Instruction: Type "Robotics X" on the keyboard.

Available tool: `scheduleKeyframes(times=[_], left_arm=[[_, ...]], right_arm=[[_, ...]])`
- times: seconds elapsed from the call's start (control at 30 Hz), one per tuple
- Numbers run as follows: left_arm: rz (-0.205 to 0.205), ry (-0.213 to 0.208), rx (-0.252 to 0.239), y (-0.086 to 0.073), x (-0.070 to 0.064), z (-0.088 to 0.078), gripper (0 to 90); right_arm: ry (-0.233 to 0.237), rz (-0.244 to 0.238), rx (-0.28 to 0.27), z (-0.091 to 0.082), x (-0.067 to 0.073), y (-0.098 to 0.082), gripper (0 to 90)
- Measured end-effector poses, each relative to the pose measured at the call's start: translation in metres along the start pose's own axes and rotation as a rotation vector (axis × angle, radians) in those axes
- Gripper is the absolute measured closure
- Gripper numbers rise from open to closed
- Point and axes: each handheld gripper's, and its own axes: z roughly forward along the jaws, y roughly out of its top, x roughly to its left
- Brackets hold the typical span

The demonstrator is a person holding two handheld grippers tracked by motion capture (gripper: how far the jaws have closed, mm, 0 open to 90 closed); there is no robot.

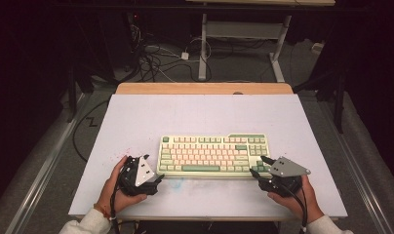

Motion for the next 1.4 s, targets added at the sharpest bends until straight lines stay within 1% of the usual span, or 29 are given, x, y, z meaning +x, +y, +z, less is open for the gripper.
scheduleKeyframes(times=[0.17,0.23,0.33,0.5,0.57,0.77,0.9,0.93,1.07,1.13,1.4], left_arm=[[-0.005,-0.002,0.006,-0.002,-0.001,0.000,17.8],[-0.011,-0.003,0.005,-0.002,-0.001,-0.001,17.9],[-0.009,-0.003,0.011,-0.003,-0.001,0.000,17.9],[-0.012,-0.007,0.012,-0.003,-0.001,0.000,17.9],[-0.012,-0.009,0.012,-0.003,-0.001,0.001,17.9],[-0.010,-0.020,0.019,-0.004,-0.002,0.002,17.9],[-0.008,-0.025,0.021,-0.004,-0.002,0.002,17.9],[-0.010,-0.027,0.020,-0.005,-0.002,0.001,17.9],[-0.007,-0.028,0.022,-0.005,-0.002,0.001,17.9],[-0.008,-0.029,0.022,-0.005,-0.002,0.001,17.8],[0.001,-0.033,0.030,-0.005,-0.003,0.003,17.9]], right_arm=[[0.026,0.008,-0.005,0.006,-0.002,0.010,62.6],[0.048,0.019,-0.001,0.009,-0.004,0.015,69.1],[0.066,0.020,0.001,0.016,-0.005,0.024,79.0],[0.105,-0.005,0.021,0.033,-0.002,0.039,87.8],[0.113,-0.012,0.033,0.041,0.000,0.046,89.4],[0.152,-0.019,0.066,0.070,0.007,0.063,89.7],[0.169,-0.028,0.087,0.087,0.014,0.071,89.7],[0.171,-0.039,0.093,0.091,0.016,0.073,89.7],[0.185,-0.047,0.118,0.104,0.021,0.077,89.7],[0.184,-0.061,0.130,0.110,0.022,0.078,89.7],[0.174,-0.066,0.174,0.127,0.023,0.079,89.6]])
